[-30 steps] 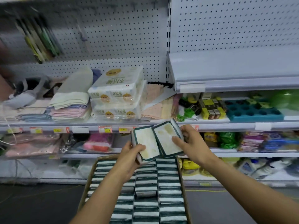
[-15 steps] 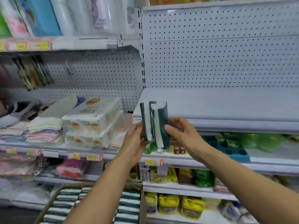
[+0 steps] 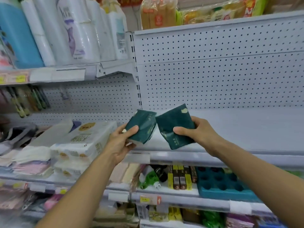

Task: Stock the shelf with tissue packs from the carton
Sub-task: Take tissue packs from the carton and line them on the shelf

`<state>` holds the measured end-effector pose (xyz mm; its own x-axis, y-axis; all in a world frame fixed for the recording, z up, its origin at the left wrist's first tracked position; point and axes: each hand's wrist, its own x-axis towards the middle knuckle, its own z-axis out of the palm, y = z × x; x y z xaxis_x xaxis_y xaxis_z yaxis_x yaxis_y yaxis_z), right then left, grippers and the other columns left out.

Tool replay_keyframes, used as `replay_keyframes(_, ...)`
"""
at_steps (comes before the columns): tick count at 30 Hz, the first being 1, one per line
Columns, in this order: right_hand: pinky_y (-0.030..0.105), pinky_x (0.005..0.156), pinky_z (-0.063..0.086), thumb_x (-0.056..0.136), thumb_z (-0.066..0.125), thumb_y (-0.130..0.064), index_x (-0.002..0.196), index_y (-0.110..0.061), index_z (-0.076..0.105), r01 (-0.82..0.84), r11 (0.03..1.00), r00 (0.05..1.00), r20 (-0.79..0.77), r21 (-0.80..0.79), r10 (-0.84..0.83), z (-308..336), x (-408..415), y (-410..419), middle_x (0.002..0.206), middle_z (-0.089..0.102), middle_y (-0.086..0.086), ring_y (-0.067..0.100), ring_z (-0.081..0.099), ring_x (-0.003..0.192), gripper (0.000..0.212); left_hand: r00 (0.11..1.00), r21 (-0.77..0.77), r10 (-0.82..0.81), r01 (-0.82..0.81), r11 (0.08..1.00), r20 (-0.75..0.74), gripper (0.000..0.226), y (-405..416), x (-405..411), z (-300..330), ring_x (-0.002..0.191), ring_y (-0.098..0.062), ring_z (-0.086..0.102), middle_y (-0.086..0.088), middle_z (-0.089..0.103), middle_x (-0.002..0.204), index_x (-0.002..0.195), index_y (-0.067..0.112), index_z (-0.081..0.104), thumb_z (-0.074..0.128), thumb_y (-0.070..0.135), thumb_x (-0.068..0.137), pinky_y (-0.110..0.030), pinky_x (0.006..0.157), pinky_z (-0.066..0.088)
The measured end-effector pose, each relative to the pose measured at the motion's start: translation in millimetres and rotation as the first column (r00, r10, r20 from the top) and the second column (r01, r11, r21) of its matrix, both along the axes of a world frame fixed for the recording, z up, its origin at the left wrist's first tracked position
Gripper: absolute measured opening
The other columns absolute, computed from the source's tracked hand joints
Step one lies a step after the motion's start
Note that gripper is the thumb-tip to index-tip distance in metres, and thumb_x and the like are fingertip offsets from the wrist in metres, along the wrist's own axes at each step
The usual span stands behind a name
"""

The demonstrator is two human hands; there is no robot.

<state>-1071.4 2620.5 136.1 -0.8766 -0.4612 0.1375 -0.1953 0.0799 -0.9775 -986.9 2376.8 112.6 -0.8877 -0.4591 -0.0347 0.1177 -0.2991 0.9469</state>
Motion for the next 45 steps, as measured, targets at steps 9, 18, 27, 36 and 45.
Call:
replay_keyframes(9,0.029,0.060,0.049,0.074,0.083,-0.027,0.099,-0.023,0.054,0.213,0.829,0.940,-0.340,0.517,-0.029,5.5,-120.8,-48.6,0.096,0.060,-0.002,0.015,0.059,0.077,0.038,0.997,-0.476,0.070,-0.072,0.876,-0.022,0.046,-64.6,-73.0,-3.0,0.088,-0.015,0.062,-0.002,0.065,0.102,0.109,0.017,0.065,0.084,-0.001,0.071,-0.017,0.067,0.055)
replay_keyframes(18,0.022,0.063,0.048,0.075,0.078,-0.009,0.119,-0.023,0.043,0.141,0.889,0.952,-0.305,0.437,-0.001,-16.8,-157.9,-72.8,0.105,0.053,0.002,0.015,0.055,0.081,0.058,0.936,-0.609,-0.167,0.331,0.721,0.311,0.068,-102.1,-118.5,-10.9,0.104,-0.017,0.067,-0.002,0.069,0.117,0.129,0.017,0.060,0.091,0.018,0.068,-0.033,0.096,0.054)
replay_keyframes(27,0.022,0.059,0.051,0.079,0.077,-0.009,0.124,-0.024,0.031,0.163,0.923,0.947,-0.319,0.349,-0.047,0.1,-198.9,-80.7,0.114,0.055,0.006,0.017,0.060,0.088,0.066,0.980,-0.555,-0.068,0.164,0.816,0.190,0.056,-105.0,-140.5,-3.6,0.089,-0.010,0.067,-0.002,0.061,0.119,0.120,0.020,0.060,0.086,0.007,0.072,-0.020,0.067,0.056)
replay_keyframes(36,0.024,0.066,0.042,0.075,0.079,-0.011,0.108,-0.025,0.058,0.045,0.811,0.861,-0.434,0.584,0.265,40.7,-245.3,-120.2,0.114,0.056,-0.001,0.017,0.056,0.092,0.041,0.997,-0.425,0.019,0.016,0.905,0.079,0.060,-79.2,-160.4,-0.5,0.080,-0.015,0.070,-0.009,0.072,0.105,0.126,0.017,0.055,0.083,0.001,0.075,-0.018,0.052,0.052)
replay_keyframes(45,0.035,0.068,0.061,0.079,0.076,-0.005,0.128,-0.029,0.033,-0.036,0.947,0.938,-0.315,0.320,0.142,8.4,-254.3,-121.3,0.129,0.045,-0.003,0.020,0.062,0.094,0.069,0.996,-0.353,0.048,-0.020,0.935,0.069,0.062,-91.6,-168.7,-14.7,0.098,-0.031,0.071,-0.011,0.074,0.106,0.123,0.019,0.058,0.086,0.003,0.070,-0.045,0.084,0.060)
